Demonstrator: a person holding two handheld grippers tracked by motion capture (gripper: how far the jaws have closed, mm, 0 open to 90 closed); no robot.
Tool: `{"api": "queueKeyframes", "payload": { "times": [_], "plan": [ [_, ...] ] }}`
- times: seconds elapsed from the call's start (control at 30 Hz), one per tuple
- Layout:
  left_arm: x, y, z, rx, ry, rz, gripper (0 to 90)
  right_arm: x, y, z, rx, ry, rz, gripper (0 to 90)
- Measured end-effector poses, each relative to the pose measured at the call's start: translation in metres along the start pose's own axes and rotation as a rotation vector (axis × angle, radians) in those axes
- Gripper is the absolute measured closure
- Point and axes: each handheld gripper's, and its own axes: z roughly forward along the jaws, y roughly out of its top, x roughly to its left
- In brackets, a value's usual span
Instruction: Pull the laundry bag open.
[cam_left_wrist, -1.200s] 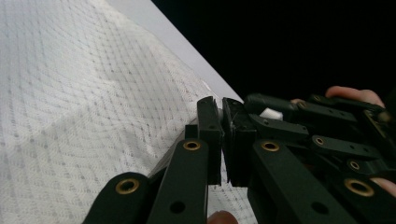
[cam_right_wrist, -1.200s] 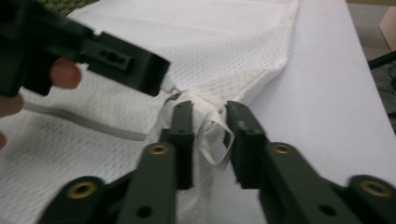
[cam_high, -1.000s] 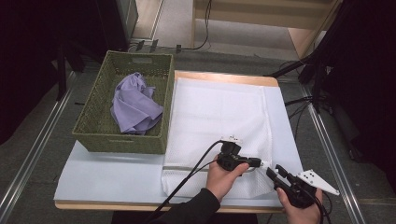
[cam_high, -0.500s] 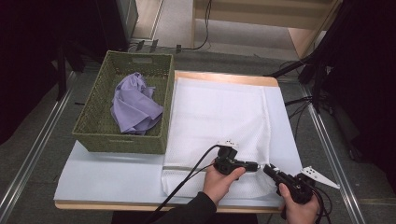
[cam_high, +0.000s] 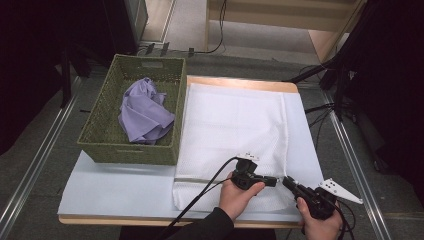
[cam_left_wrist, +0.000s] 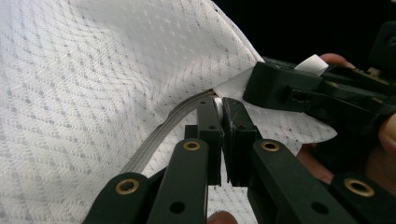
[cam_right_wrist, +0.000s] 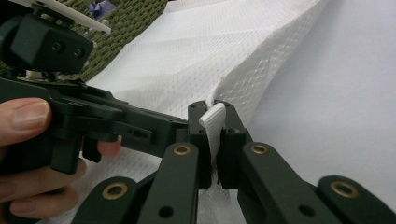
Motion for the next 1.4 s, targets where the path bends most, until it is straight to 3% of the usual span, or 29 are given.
{"api": "queueKeyframes", "payload": {
  "times": [0.1,0.3,0.57,0.67,0.9,1.03,1.4],
  "plan": [
    [-0.002,0.001,-0.002,0.003,0.031,0.011,87.7,0.001,0.001,-0.002,-0.013,-0.019,-0.013,88.3],
    [-0.004,0.001,-0.004,0.011,0.051,0.036,87.7,0.004,0.001,-0.003,-0.017,-0.051,-0.043,88.5],
    [0.000,-0.006,-0.011,0.025,0.115,0.059,87.7,0.005,0.003,-0.008,-0.039,-0.107,-0.084,88.6],
    [0.000,-0.011,-0.017,0.035,0.157,0.087,87.7,0.007,0.004,-0.008,-0.043,-0.121,-0.101,88.6],
    [0.002,-0.023,-0.036,0.066,0.234,0.156,87.6,0.009,0.004,-0.010,-0.051,-0.146,-0.129,88.6],
    [0.007,-0.029,-0.052,0.051,0.264,0.143,87.6,0.011,0.005,-0.012,-0.059,-0.161,-0.137,88.6],
    [0.015,-0.042,-0.097,0.036,0.390,0.173,87.6,0.011,0.005,-0.013,-0.064,-0.193,-0.160,88.6]
  ]
}}
